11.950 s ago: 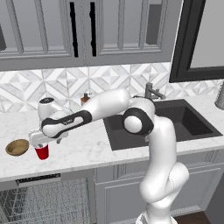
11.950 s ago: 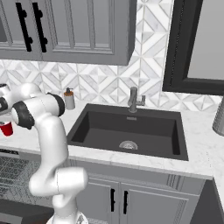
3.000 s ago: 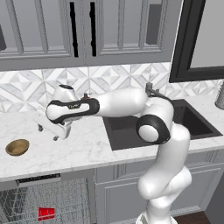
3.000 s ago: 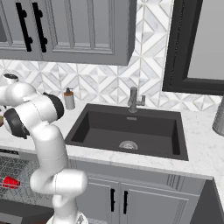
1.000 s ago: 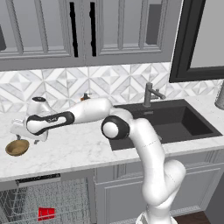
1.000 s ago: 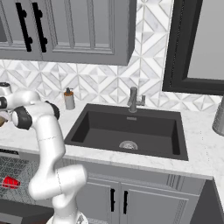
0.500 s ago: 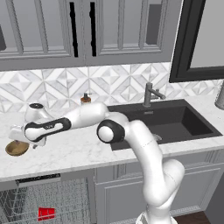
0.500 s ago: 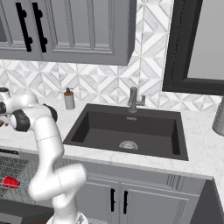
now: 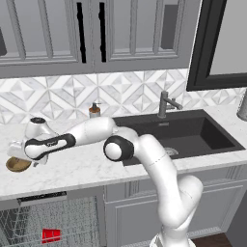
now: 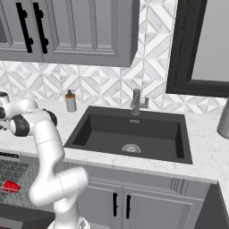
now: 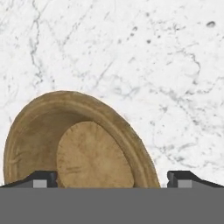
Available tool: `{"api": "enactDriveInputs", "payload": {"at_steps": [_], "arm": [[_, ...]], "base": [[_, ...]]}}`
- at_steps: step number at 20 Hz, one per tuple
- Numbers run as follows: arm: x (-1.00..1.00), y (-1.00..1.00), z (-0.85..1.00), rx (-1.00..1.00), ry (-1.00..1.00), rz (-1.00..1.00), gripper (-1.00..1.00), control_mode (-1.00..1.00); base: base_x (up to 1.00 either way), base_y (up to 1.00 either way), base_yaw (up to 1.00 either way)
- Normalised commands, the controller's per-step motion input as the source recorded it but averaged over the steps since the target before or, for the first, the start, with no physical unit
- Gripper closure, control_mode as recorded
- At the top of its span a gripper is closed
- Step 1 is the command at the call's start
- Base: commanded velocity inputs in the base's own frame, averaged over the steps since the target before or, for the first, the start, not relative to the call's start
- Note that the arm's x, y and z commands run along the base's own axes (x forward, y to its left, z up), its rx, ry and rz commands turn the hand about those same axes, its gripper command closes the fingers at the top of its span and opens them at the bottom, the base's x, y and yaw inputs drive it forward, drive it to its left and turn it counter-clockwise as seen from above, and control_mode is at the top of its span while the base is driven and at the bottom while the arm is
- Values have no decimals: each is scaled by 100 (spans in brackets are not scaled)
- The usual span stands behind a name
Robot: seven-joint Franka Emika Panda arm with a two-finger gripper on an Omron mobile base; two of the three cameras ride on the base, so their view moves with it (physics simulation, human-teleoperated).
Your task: Pick up the cup and bowl from the counter, place them in the dishwasher, and close the dishwasher door.
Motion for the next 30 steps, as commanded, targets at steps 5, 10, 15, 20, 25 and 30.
{"api": "enactDriveInputs", "payload": {"at_steps": [5,10,15,20,25,30], "arm": [[0,13,0,0,0,0,100,-100],[0,6,0,0,0,0,100,-100],[-18,2,8,-7,0,-1,100,-100],[-100,-69,47,-16,-14,0,100,-100],[-100,-100,62,-9,-10,0,100,-100],[-100,-57,58,-5,-21,-1,100,-100]], "base": [[0,0,0],[0,0,0],[0,0,0],[0,0,0],[0,0,0],[0,0,0]]}}
